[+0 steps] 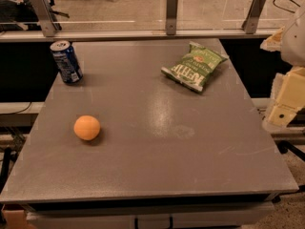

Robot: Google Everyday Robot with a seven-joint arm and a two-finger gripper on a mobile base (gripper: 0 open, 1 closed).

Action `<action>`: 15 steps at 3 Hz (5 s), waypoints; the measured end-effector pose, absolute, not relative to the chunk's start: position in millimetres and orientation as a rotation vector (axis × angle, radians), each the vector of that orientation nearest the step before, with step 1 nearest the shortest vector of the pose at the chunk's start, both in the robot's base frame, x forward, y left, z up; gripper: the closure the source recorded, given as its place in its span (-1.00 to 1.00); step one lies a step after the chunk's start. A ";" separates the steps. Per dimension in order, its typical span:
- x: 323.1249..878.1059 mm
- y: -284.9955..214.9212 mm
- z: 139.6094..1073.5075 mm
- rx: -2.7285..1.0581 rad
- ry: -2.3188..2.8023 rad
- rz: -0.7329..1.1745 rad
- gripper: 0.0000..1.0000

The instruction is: Pick pepsi can

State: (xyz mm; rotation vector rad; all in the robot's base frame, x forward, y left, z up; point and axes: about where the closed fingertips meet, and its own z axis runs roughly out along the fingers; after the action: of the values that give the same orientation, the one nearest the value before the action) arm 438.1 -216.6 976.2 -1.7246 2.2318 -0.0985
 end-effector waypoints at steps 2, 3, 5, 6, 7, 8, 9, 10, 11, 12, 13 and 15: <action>472.1 -176.9 967.5 -1.772 2.097 -0.004 -1.00; 515.7 -110.3 953.9 -1.798 1.938 0.144 -1.00; 570.4 39.7 959.9 -1.753 1.645 0.407 -1.00; 570.2 39.5 959.8 -1.753 1.645 0.407 -1.00; 571.4 45.2 960.7 -1.761 1.626 0.417 -1.00; 586.6 80.9 951.7 -1.739 1.572 0.462 -1.00; 615.3 127.2 939.1 -1.702 1.515 0.511 -1.00; 637.1 167.0 924.9 -1.648 1.486 0.569 -1.00; 654.4 195.9 911.1 -1.593 1.476 0.605 -1.00; 668.3 217.0 896.5 -1.537 1.473 0.641 -1.00; 674.9 236.5 885.3 -1.492 1.478 0.700 -1.00; 676.3 255.3 875.7 -1.453 1.473 0.774 -0.19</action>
Offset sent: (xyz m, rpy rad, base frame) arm 0.0838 0.0990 -0.0248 0.2201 -0.0502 0.2514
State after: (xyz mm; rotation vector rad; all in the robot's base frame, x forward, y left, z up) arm 676.3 255.3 875.7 -1.4531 1.4733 0.7738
